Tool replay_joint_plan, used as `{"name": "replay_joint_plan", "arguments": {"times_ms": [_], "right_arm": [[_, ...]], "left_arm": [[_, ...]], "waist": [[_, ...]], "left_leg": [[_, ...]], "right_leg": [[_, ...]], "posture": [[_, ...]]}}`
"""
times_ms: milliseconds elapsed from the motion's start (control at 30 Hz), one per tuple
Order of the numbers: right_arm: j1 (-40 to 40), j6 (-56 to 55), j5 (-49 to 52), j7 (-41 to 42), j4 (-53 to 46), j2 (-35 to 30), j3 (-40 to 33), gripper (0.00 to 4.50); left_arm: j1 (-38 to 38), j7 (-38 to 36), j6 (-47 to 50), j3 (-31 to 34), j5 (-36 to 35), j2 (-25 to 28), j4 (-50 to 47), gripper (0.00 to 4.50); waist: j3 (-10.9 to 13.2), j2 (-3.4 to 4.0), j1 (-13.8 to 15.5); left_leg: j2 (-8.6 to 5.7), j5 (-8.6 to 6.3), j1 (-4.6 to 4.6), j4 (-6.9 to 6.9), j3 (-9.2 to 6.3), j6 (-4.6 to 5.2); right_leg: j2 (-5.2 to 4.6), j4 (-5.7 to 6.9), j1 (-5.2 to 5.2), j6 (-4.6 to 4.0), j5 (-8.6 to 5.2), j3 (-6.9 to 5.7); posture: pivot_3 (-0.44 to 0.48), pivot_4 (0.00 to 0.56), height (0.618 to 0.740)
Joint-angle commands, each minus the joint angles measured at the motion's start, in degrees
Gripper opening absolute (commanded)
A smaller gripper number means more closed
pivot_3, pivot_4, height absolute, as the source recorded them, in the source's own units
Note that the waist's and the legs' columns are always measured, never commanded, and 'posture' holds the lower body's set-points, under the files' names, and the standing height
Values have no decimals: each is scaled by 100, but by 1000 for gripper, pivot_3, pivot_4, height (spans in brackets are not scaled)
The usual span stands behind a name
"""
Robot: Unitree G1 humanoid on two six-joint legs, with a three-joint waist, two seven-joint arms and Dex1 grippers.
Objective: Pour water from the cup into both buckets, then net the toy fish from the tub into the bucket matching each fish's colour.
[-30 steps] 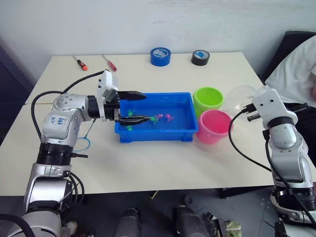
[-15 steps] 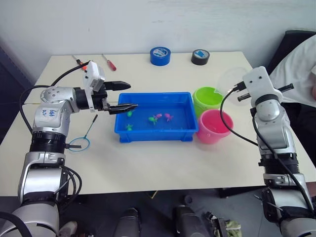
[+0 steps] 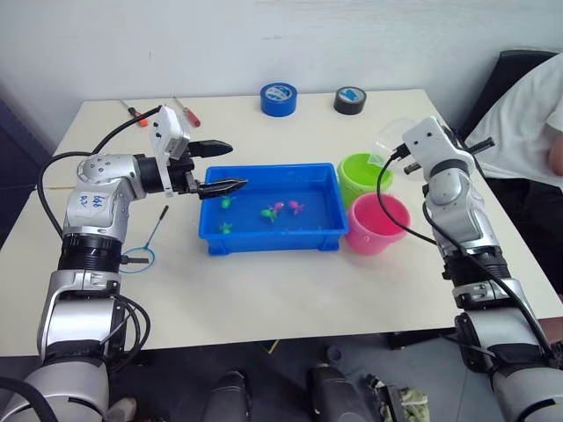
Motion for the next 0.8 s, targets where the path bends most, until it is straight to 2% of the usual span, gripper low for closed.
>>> {"name": "replay_joint_plan", "arguments": {"times_ms": [33, 267, 800], "right_arm": [[-374, -381, -462, -317, 204, -139, 349, 14], [-557, -636, -952, -490, 507, -262, 821, 14], [-911, -976, -1662, -848, 1139, -423, 1357, 14]], "left_arm": [[65, 45, 104, 182, -140, 34, -408, 4500], [210, 84, 289, 211, -200, 45, -752, 4500], [454, 204, 538, 274, -316, 93, -1231, 4500]], "waist": [[0, 0, -8], [1, 0, -11], [1, 0, -19]], "left_leg": [[0, 0, 0, 0, 2, 0], [0, 0, 1, 0, 10, 0], [0, 0, 2, 0, 26, 0]], "right_leg": [[0, 2, -2, 0, 0, 3], [1, 4, -6, 0, 0, 14], [1, 5, -14, 1, 0, 35]], "posture": [[0, 150, 734], [0, 150, 734], [0, 150, 734]]}}
